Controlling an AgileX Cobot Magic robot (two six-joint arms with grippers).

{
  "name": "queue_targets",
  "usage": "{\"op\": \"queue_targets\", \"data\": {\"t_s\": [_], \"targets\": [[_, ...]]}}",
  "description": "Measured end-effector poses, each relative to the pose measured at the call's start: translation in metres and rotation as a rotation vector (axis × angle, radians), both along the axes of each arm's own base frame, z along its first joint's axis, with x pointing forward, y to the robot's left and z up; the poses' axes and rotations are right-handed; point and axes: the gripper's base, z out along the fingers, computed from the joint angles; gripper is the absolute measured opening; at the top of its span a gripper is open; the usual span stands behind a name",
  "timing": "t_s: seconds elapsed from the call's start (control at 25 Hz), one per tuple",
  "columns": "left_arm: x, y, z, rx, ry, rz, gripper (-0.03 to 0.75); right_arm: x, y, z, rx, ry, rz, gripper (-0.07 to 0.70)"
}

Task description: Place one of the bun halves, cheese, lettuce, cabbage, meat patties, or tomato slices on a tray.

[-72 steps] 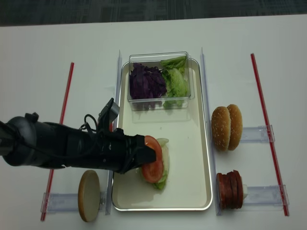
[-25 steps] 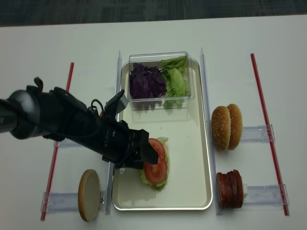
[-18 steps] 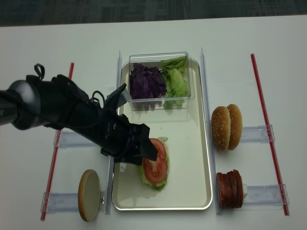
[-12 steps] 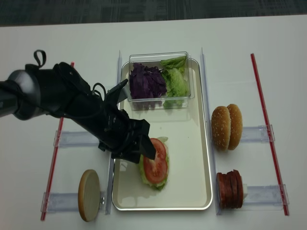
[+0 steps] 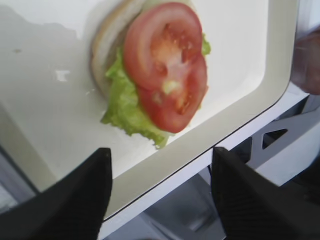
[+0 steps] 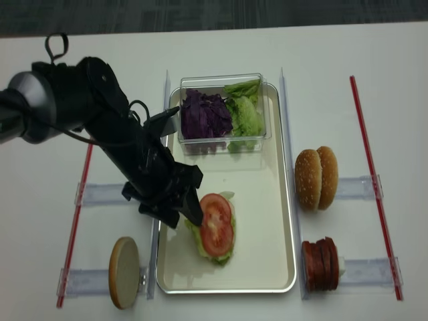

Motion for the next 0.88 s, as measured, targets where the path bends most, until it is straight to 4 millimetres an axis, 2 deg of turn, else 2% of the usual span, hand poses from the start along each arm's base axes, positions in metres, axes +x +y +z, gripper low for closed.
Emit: {"op": "queue_targets", "data": {"t_s": [0.24,0.56,0.76,0.88], "targets": [[0.013,0.006,0.019,0.124,-0.03,-0.024,0.414,0.0,0.0,0.0,0.0,0.0,0.0,0.526],[0.039,0.016,0.048,0.295,-0.172,0.027,0.414,0.0,0.0,0.0,0.0,0.0,0.0,0.526],[0.038,0.027,0.061,0.394,-0.251,0.012,0.407,0.0,0.0,0.0,0.0,0.0,0.0,0.526],[0.034,0.037,0.076,0.452,-0.326,-0.007,0.389,0.0,0.0,0.0,0.0,0.0,0.0,0.526]]}}
